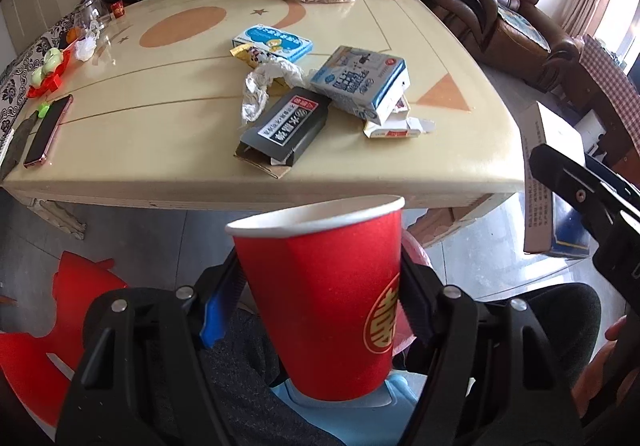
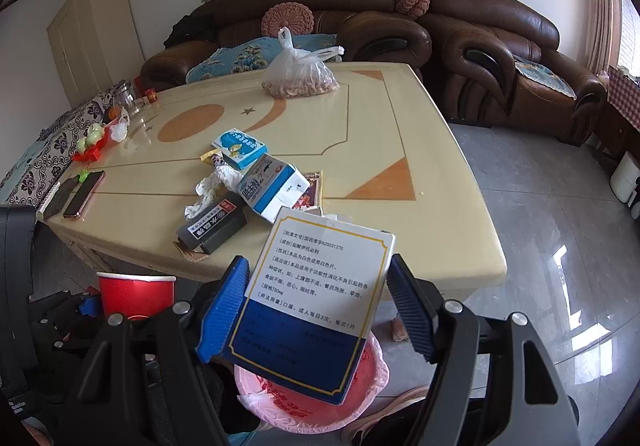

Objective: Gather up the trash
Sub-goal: 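Carry the cup and the box down over the pink trash bin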

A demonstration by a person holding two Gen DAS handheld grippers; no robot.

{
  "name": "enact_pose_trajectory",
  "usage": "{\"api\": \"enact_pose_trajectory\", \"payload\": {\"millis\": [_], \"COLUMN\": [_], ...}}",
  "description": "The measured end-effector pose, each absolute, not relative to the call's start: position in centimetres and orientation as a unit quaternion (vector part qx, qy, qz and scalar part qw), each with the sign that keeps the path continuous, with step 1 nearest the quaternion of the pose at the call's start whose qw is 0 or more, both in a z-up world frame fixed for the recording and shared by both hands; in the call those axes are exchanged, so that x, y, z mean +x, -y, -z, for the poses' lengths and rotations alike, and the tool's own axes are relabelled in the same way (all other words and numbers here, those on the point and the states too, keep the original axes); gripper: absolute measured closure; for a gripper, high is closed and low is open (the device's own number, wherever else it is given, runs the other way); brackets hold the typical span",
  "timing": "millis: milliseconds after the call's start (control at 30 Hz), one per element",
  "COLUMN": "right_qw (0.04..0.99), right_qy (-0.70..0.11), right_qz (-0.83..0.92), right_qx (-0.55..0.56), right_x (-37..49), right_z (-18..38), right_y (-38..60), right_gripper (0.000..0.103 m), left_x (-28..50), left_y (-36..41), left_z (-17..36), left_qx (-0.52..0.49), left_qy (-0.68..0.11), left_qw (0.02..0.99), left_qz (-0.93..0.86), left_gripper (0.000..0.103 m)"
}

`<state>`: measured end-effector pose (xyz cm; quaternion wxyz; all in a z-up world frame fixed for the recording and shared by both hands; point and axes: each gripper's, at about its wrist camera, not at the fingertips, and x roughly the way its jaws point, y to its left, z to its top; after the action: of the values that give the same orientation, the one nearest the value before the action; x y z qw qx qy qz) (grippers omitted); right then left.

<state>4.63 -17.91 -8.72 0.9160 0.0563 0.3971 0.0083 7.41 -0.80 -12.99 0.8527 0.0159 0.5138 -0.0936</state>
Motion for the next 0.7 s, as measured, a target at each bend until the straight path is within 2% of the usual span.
{"api": "enact_pose_trajectory", "payload": {"millis": [700], "right_qw": [0.876], "right_qy": [-0.479], "right_qz": [0.000], "right_qx": [0.055], "right_x": [4.0], "right_z": [17.4], "right_y": [18.7], "right_gripper": [0.034], "left_x": [6.1], "left_y": [4.4], "left_z": [21.3], "left_qx": [0.060], "left_qy": [-0.564], "left_qw": [0.812], "left_qz": [0.138], "left_gripper": [0.035]}}
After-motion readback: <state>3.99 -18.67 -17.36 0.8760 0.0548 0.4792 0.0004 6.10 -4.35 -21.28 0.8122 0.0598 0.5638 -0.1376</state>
